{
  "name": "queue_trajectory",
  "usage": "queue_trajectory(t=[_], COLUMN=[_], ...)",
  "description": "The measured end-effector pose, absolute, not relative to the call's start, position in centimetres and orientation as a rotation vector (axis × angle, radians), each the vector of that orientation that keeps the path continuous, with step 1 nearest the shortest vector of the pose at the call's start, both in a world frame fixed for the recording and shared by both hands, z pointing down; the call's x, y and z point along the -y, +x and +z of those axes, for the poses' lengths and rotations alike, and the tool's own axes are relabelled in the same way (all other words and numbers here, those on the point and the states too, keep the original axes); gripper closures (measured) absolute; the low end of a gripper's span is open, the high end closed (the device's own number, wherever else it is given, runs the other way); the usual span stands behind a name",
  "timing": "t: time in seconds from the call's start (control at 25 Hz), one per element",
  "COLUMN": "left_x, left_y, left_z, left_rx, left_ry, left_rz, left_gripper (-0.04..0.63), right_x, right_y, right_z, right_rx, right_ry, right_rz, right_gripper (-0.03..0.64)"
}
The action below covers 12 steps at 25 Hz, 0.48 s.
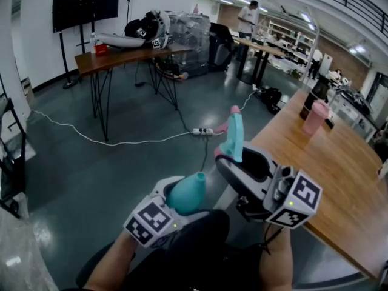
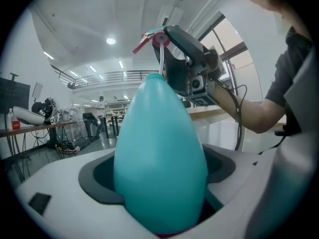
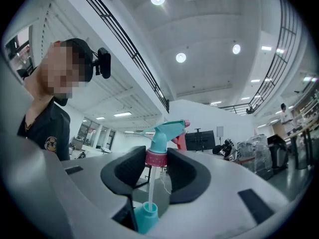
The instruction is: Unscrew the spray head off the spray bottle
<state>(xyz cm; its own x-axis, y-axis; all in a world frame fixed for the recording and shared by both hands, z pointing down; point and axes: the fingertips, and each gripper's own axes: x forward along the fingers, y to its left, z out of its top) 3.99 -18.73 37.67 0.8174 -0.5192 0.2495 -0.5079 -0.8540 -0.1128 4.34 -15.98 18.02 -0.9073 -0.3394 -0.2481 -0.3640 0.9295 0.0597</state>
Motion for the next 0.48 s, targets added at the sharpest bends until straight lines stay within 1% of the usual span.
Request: queue_trajectory(t=[0.48], left_x=[21.1], left_y=[1.7], left_z=[40.8], left_rx=[-1.059], left_ry=[-2.933], left_rz=[-0.576], left_gripper=[0.143], right_x=[15.7], right_y=[6.2], right_z=[15.3], right_rx=[-2.734], right_ry=[-0.649], right_rz=[0.244], right_gripper=[0.476])
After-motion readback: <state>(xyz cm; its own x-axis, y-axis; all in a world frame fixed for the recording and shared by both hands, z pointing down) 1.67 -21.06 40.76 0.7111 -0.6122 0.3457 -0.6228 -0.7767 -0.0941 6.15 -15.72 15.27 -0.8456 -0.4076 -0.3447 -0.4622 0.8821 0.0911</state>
